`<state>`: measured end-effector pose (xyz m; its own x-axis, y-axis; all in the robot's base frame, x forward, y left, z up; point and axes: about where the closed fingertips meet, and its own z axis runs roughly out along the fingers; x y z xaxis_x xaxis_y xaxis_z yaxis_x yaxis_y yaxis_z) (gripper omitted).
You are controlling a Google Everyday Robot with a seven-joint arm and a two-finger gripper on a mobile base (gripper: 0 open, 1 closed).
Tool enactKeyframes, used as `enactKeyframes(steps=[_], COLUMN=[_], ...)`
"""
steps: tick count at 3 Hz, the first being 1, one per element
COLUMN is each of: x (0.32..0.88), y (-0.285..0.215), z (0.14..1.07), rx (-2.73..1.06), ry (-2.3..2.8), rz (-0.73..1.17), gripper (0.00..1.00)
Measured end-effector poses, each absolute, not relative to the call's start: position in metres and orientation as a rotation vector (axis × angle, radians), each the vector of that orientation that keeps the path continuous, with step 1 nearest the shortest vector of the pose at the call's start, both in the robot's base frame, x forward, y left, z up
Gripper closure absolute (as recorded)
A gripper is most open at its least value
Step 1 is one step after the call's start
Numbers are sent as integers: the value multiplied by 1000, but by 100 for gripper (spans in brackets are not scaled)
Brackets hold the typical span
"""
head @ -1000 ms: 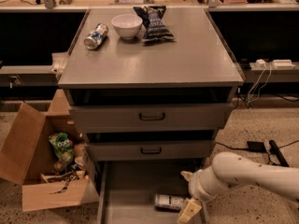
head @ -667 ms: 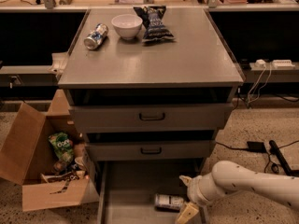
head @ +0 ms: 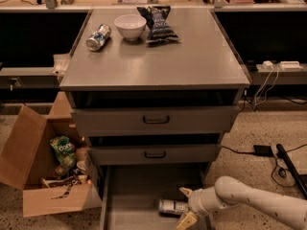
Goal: Pick blue plastic bottle from bottom drawer and place on counter
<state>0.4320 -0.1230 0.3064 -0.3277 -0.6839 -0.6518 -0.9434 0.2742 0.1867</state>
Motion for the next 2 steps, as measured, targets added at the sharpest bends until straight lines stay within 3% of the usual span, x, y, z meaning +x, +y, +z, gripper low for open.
enactKeyframes(steps=[2], x=[443], y=[-132], z=[280], rx=[-1486], ry=[2147], rz=[724], gripper=[0])
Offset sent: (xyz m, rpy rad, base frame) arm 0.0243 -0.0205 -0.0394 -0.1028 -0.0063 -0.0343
